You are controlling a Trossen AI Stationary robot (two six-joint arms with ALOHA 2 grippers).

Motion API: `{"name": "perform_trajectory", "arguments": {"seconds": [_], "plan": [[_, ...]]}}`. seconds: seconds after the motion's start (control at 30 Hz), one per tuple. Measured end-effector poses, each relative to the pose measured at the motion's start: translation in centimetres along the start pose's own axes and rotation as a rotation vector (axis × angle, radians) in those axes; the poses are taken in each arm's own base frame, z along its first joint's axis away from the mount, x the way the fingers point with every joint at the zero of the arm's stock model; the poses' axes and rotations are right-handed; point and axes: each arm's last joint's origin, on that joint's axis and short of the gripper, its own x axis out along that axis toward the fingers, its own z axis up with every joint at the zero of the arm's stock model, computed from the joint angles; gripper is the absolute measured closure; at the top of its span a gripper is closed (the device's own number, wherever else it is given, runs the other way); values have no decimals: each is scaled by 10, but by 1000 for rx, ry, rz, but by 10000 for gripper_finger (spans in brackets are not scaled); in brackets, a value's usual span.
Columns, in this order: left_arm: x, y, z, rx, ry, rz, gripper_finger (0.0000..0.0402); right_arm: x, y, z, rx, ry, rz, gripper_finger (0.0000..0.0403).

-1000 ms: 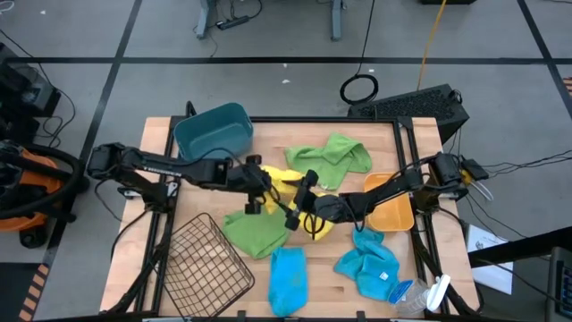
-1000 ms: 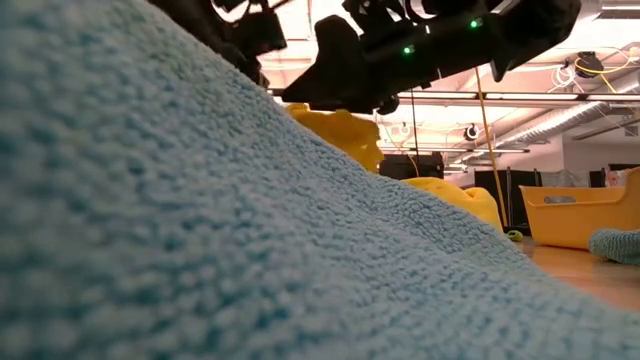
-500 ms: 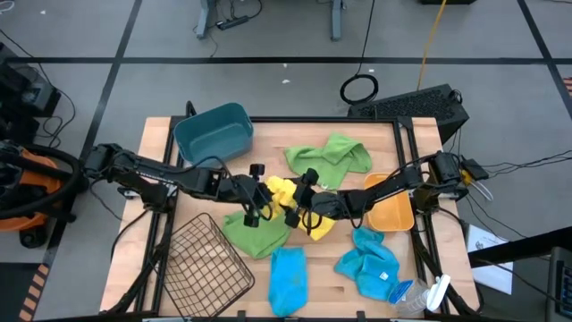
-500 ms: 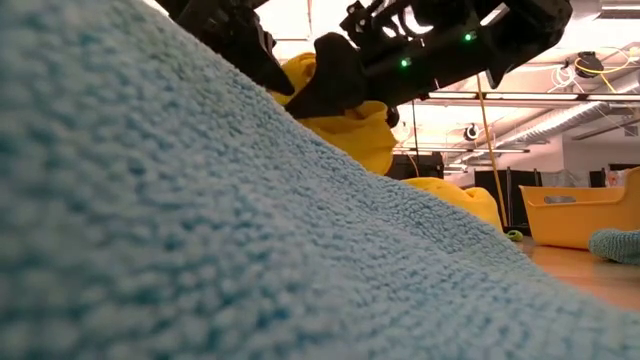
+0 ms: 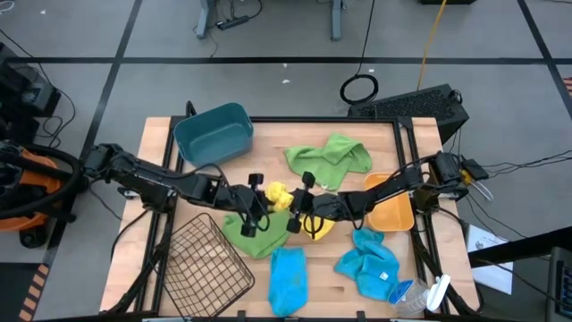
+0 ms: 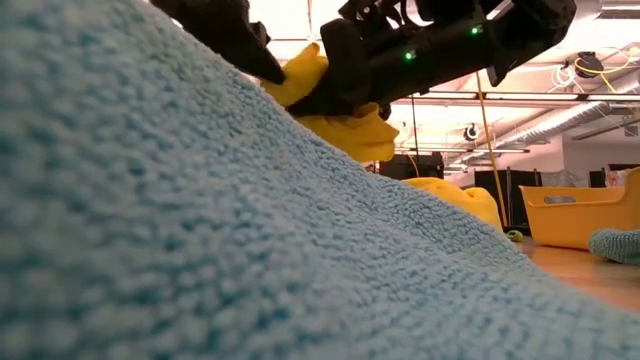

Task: Sort microfiber towel by color & place in baskets
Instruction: Roll upper left yellow towel

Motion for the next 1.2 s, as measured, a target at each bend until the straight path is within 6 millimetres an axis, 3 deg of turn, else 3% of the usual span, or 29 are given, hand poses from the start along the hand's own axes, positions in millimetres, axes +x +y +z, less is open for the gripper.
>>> {"name": "perform_trajectory", "arguments": {"seconds": [0.13, 0.37, 0.6, 0.83, 1.0, 1.2], "plan": [[-2, -11, -2, -43, 21, -34, 235, -3, -3, 8, 13, -20, -10, 370], [-14, -24, 0, -77, 12, -27, 168, -19, -4, 27, -71, -29, 12, 388], [-51, -37, 3, -133, -42, -34, 164, -41, -2, 47, -84, -49, 45, 384], [-75, -51, 7, -65, -137, 102, 164, -47, 11, 45, -120, -56, 96, 383], [-75, -54, 11, -70, -182, 175, 164, -44, 24, 37, -155, -70, 169, 385], [-54, -60, 5, -2, -194, 196, 164, -53, 42, 40, -274, -165, 231, 387]]}}
